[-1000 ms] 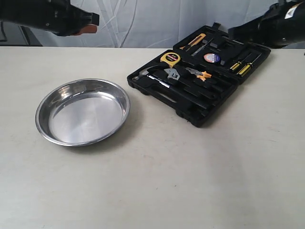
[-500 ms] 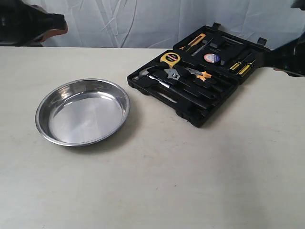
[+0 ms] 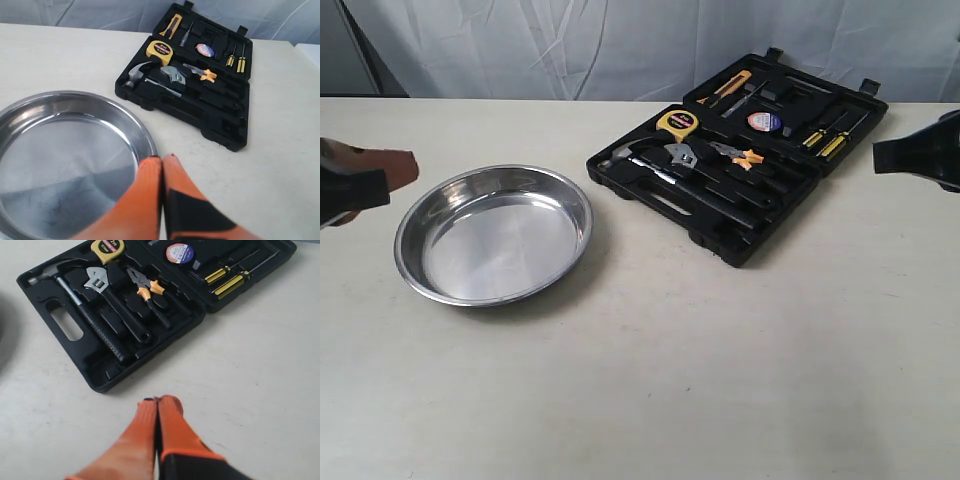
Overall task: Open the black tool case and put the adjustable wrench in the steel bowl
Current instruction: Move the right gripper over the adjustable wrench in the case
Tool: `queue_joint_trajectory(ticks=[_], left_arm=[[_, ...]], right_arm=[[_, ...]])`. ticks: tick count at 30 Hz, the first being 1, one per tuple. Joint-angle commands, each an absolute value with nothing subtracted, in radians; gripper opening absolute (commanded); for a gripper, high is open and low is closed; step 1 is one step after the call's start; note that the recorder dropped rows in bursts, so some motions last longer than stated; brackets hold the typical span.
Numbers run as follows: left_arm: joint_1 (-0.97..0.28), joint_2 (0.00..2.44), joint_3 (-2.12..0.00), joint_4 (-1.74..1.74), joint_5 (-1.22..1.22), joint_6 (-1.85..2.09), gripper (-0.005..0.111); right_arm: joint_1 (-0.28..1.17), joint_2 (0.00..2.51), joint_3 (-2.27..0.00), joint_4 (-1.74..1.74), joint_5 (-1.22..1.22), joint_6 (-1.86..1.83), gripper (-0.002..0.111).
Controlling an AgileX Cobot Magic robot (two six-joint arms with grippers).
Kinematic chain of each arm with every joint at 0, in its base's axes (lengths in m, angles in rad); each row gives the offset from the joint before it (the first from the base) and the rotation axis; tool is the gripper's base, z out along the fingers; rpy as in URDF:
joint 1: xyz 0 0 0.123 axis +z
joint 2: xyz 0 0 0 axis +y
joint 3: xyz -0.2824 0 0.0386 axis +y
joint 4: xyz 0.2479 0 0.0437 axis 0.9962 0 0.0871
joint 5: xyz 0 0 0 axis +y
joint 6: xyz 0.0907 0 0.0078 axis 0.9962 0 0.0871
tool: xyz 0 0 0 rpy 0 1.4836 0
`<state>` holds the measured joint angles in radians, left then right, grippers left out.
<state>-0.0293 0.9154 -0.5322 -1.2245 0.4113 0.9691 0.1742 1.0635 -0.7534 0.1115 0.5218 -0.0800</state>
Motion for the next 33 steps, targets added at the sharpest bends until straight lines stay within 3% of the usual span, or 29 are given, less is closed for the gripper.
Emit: queue_joint_trajectory(ticks=[1, 8, 12, 19, 27, 33], left_arm=[[-0.032, 0.822, -0.518, -1.229, 0.408, 0.991, 0.0], [-0.032, 0.773, -0.518, -1.204, 0.425, 0.991, 0.0], [-0.032, 0.773, -0.518, -1.202, 0.425, 0.987, 0.0], [-0.032, 0.773, -0.518, -1.192, 0.439, 0.987, 0.0], [-0.032, 0.773, -0.518, -1.173, 0.439, 0.987, 0.0], [-0.032, 0.773, -0.518, -1.164, 0.439, 0.987, 0.0]], right_arm=[[0.17, 1.071, -0.75, 0.105, 0.504, -0.141, -0.001], [0.17, 1.165, -0.767, 0.152, 0.487, -0.147, -0.001], [0.17, 1.304, -0.888, 0.207, 0.514, -0.232, -0.001], [0.17, 1.727, -1.32, 0.397, 0.655, -0.488, -0.001], [0.175, 2.154, -1.908, 0.413, 0.772, -0.49, -0.001], [0.186, 2.359, -2.19, 0.411, 0.923, -0.486, -0.001]])
